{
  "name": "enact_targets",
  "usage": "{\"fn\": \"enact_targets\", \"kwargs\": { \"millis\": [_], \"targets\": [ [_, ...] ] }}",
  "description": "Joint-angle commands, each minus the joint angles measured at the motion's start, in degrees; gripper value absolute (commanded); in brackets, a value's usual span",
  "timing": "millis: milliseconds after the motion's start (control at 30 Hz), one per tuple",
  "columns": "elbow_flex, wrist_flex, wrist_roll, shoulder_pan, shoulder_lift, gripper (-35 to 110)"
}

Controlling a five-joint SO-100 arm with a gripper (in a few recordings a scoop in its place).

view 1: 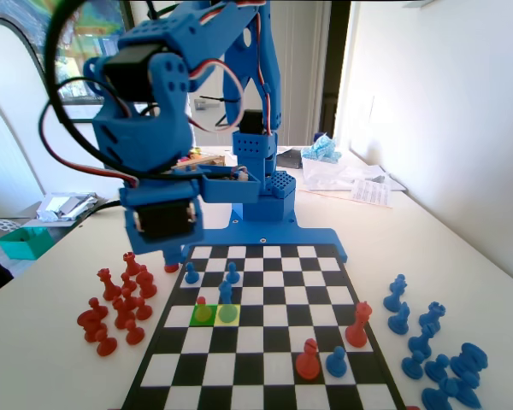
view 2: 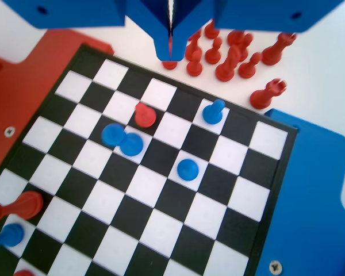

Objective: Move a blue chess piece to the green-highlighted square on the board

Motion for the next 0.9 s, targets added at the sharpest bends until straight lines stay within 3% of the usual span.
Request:
{"fn": "enact_targets", "kwargs": {
  "millis": [0,667,867],
  "targets": [
    [-2.8,-0.1,-0.3,-0.8,1.2,1],
    [-1.4,-8.2,-7.3,-4.0,-2.7,1],
    [-0.3,-8.6,-9.1,-4.9,-2.7,10]
  ]
}}
